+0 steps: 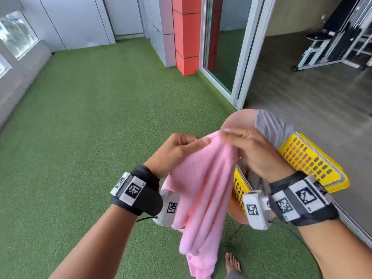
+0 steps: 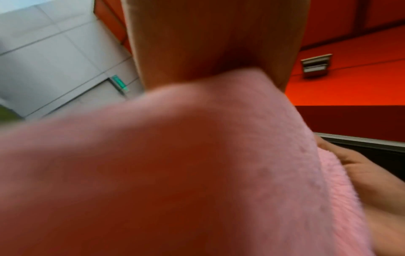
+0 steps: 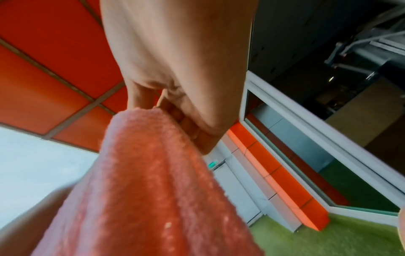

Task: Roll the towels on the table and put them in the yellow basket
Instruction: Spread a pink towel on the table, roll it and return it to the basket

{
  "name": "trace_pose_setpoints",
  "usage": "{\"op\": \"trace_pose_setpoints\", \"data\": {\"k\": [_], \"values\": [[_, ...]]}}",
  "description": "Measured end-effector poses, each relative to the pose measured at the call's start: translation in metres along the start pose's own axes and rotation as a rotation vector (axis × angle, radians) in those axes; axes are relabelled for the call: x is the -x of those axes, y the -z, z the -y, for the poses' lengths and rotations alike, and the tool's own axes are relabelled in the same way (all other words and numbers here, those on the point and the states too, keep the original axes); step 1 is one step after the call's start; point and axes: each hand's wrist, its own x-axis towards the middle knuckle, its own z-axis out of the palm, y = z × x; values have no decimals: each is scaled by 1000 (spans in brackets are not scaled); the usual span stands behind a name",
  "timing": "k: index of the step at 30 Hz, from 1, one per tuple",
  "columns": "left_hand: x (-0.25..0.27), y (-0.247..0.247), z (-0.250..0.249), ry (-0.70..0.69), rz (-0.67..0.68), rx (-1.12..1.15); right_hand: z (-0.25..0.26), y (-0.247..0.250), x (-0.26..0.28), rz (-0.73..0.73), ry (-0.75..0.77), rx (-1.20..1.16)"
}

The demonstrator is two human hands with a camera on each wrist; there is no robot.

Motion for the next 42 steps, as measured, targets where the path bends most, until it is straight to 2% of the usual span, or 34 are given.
{"op": "trace_pose_setpoints", "data": {"k": [1,3,6,9,10,14,16,19,21,23,29,34,36,37,40,41,42], "values": [[2,3,2,12,-8,9,2,8,-3,-65,2,-90],[3,8,2,1,-49,31,3,8,-7,-105,-10,-85],[-5,6,-7,-62,-76,110,-8,-17,-9,74,-34,162],[-8,4,-8,-36,52,109,-12,-20,-11,111,-30,195],[-7,7,-5,-10,92,106,-9,-17,-11,79,-19,151],[4,23,17,87,138,217,-2,6,-7,-198,54,-129],[5,21,25,82,19,310,-6,10,-5,-238,86,-192],[1,11,24,-18,-216,317,-23,5,-3,-210,12,-158],[-3,4,19,-82,-227,192,-32,-3,1,-107,-83,-138],[-6,-5,16,-86,-153,83,-36,-11,2,-81,-89,-123],[5,-15,27,-10,-81,49,-33,-1,-7,-306,52,1],[33,-28,52,-9,-168,66,-7,32,-26,-497,130,-85],[37,-29,57,-18,-223,32,-10,30,-24,-431,109,68],[36,-28,55,-31,-257,23,-17,22,-19,-350,90,179],[24,-20,50,-24,-272,32,-43,-16,4,80,-105,358],[21,-18,49,-13,-236,36,-48,-24,10,186,-155,393],[20,-18,49,-4,-192,44,-52,-26,14,222,-162,433]]}}
